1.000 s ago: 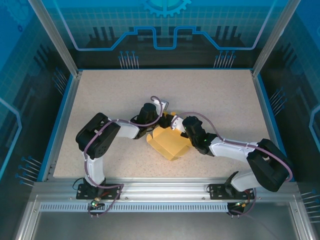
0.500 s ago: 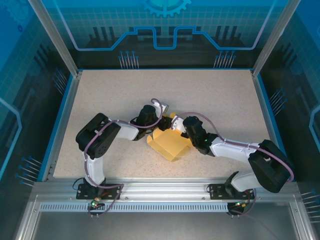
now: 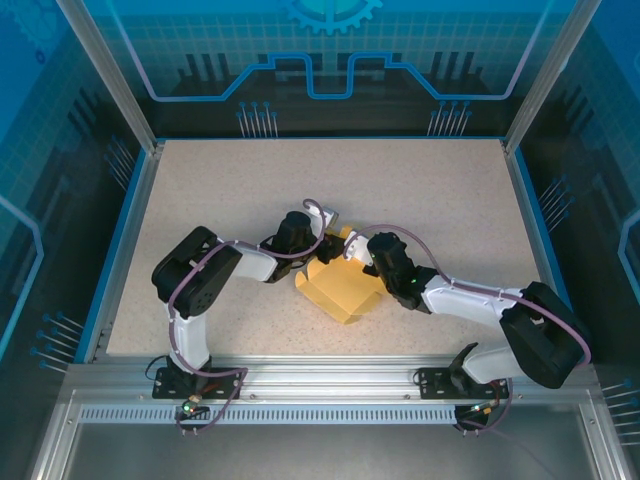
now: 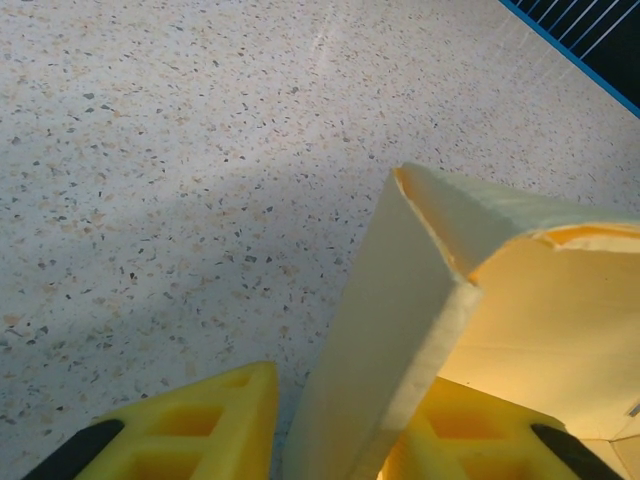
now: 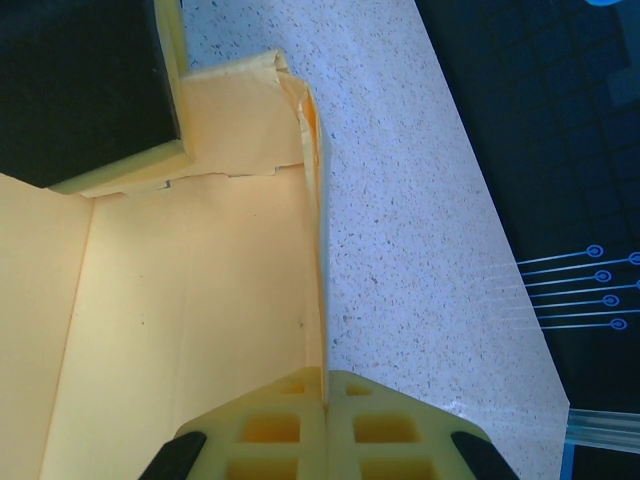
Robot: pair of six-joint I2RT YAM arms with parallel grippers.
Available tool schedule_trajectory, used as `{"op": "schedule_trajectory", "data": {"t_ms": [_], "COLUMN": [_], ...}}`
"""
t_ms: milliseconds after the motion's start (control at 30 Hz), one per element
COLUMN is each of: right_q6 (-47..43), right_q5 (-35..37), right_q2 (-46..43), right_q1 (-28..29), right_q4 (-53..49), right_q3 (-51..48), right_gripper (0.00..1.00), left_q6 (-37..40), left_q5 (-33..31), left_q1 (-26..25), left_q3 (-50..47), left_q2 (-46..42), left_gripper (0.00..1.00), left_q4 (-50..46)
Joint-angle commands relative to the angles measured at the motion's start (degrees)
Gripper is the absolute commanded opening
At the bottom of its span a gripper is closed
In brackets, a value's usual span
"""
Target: Fold the paper box
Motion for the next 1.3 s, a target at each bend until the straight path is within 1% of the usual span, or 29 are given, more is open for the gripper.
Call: {"op": "schedule_trajectory", "data": {"t_ms": [0, 267, 367, 500, 600, 767, 867, 1067, 1267], "right_q6": [1.3, 1.6, 2.1, 3.1, 4.1, 6.2, 8.6, 16.6, 27.0], "right_q5": [-0.8, -1.1, -1.1, -1.3, -1.6, -3.5, -5.7, -10.2, -13.6], "right_q2": [-1.3, -1.3, -1.4, -2.0, -3.1, -5.9, -8.1, -11.8, -12.7], "right_q1": [-0.7, -0.7, -0.7, -0.7, -0.7, -0.6, -0.6, -0.9, -3.6], "right_q4": [-0.7, -0.8, -1.2, -2.4, -3.6, -6.2, -9.5, -17.8, -27.8], "right_q3": [-0.6, -0.4, -0.2, 0.3, 0.8, 1.4, 2.6, 8.0, 15.7], "right_gripper": [0.01, 0.02, 0.05, 0.13, 0.21, 0.32, 0.36, 0.39, 0.41], "left_q6": [1.3, 2.0, 2.3, 3.0, 3.4, 3.5, 3.6, 3.4, 0.8], "left_q5": [1.0, -0.7, -1.3, -2.3, -2.8, -4.8, -7.7, -14.9, -19.9], "left_q1": [0.2, -0.2, -0.6, -1.1, -1.2, -1.2, -1.4, -1.7, -1.8], "left_q3": [-0.1, 0.4, 0.4, 0.0, -0.2, -0.9, -1.6, -2.1, -2.7], "left_q2": [0.5, -0.7, -1.4, -2.2, -2.7, -3.8, -5.0, -7.7, -10.5], "left_gripper": [0.28, 0.19, 0.14, 0.08, 0.05, 0.02, 0.00, 0.00, 0.00], "left_q4": [1.2, -0.3, -0.7, -0.7, -0.6, -0.4, -0.6, -3.2, -5.8]}}
